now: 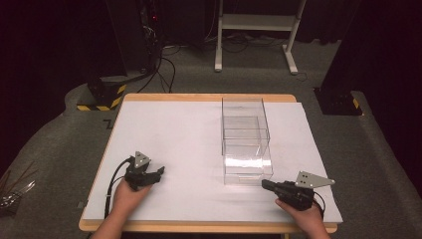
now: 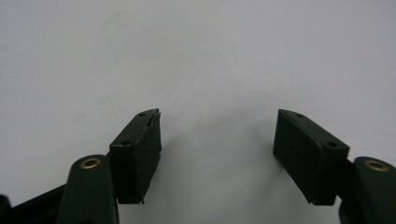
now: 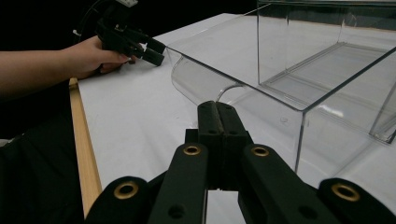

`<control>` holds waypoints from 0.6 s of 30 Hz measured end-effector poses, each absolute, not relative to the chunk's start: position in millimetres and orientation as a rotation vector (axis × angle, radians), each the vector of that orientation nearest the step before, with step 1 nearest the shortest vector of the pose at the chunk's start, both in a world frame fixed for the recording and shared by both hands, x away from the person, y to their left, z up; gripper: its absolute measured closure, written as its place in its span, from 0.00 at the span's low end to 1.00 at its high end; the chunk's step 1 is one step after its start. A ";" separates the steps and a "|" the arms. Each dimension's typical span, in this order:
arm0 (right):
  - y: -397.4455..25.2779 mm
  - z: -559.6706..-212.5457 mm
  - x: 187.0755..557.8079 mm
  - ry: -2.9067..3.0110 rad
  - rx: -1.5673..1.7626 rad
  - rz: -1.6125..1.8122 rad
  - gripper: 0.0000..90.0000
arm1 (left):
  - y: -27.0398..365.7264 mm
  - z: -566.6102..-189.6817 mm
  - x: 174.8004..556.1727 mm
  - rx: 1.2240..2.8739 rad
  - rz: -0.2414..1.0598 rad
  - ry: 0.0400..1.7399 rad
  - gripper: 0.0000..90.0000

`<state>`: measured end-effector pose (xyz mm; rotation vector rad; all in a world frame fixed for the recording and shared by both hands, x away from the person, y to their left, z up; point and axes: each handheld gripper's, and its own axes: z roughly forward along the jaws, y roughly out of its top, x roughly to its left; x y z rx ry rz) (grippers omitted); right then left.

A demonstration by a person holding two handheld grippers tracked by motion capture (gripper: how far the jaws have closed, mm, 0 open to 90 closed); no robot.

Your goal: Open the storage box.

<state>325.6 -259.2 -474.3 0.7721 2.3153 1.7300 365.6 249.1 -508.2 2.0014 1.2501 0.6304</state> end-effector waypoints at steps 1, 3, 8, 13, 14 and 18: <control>-259.3 -474.0 324.1 2.323 0.765 1.723 1.00 | 249.3 -508.2 365.7 2.003 0.631 1.249 0.36; -258.1 -474.8 323.1 2.329 0.760 1.711 0.99 | 249.1 -508.2 365.5 2.002 0.631 1.250 0.36; -254.0 -477.7 327.2 2.349 0.785 1.712 0.87 | 249.1 -508.2 365.6 2.002 0.631 1.250 0.36; -246.3 -477.7 332.8 2.375 0.775 1.706 0.88 | 249.2 -508.2 365.6 2.002 0.630 1.250 0.36; -245.1 -477.8 333.7 2.380 0.771 1.705 0.88 | 249.2 -508.2 365.6 2.002 0.630 1.250 0.36; -242.0 -478.3 338.4 2.395 0.756 1.715 0.92 | 248.9 -508.3 365.4 2.000 0.633 1.251 0.36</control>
